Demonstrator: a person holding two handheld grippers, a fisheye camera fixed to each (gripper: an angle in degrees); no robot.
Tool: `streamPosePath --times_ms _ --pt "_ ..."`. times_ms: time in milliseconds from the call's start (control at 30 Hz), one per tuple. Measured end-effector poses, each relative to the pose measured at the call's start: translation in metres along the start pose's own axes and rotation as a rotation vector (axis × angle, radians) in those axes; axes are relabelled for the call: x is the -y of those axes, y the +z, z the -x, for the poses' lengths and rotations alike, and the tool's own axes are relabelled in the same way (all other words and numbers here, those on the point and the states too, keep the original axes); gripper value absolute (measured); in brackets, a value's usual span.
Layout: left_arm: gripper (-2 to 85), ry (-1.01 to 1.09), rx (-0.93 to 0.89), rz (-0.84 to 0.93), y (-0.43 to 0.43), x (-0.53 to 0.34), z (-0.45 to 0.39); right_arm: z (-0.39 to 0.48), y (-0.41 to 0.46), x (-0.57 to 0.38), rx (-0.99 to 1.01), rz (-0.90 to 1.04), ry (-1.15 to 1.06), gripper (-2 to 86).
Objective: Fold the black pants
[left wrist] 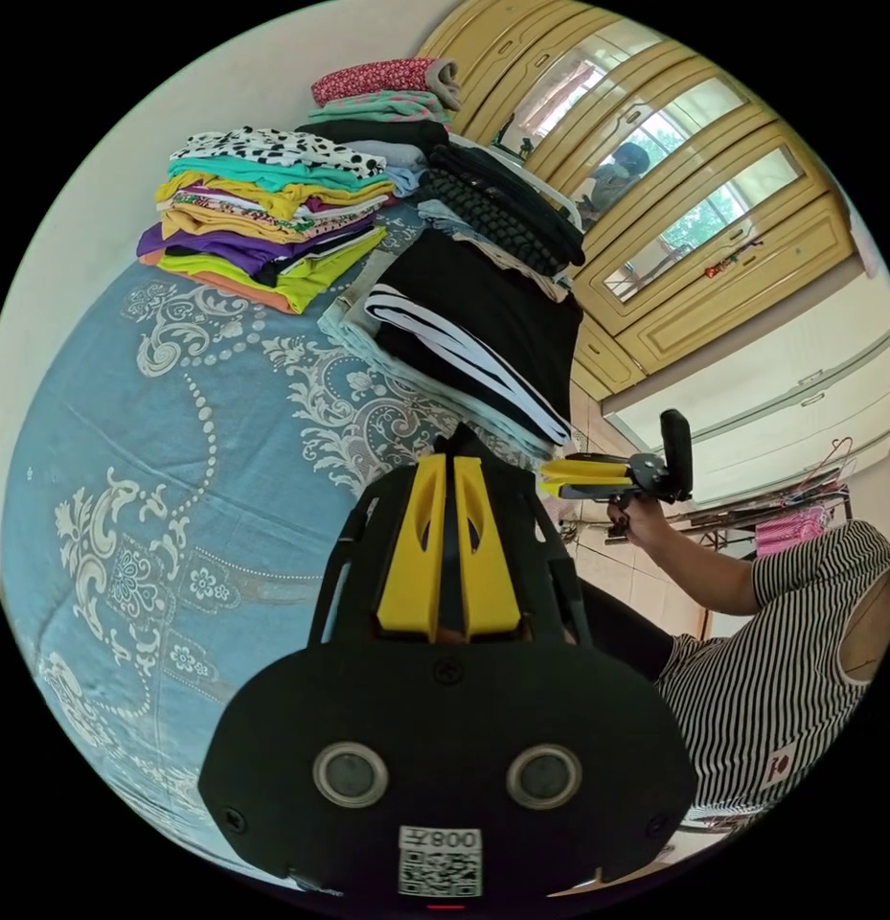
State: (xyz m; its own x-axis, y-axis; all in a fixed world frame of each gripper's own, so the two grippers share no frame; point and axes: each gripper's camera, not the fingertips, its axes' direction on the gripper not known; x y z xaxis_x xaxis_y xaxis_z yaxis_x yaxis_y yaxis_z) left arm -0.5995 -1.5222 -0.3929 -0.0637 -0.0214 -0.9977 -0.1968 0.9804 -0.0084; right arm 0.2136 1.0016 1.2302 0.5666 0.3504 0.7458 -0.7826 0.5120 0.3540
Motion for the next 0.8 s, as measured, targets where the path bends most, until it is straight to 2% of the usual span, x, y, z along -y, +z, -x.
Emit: streamPosePath --times_ms 100,200,300,600,800 --pt "1.3 0.001 -0.005 0.002 0.002 -0.014 0.006 0.029 0.011 0.014 -0.085 0.023 -0.071 9.0" --pt "1.4 0.002 -0.010 0.008 0.005 -0.026 0.013 0.051 0.034 0.026 -0.150 0.137 -0.141 9.4" --pt "1.3 -0.001 -0.011 0.013 0.010 -0.038 0.021 0.070 0.042 0.033 -0.177 0.147 -0.181 8.5" --pt "1.2 -0.047 -0.013 0.004 0.023 -0.082 0.048 0.109 0.052 0.040 -0.095 0.155 -0.091 3.5" --pt "1.3 -0.061 -0.020 -0.015 0.026 -0.116 0.063 0.140 0.028 0.029 -0.051 0.078 -0.040 2.9"
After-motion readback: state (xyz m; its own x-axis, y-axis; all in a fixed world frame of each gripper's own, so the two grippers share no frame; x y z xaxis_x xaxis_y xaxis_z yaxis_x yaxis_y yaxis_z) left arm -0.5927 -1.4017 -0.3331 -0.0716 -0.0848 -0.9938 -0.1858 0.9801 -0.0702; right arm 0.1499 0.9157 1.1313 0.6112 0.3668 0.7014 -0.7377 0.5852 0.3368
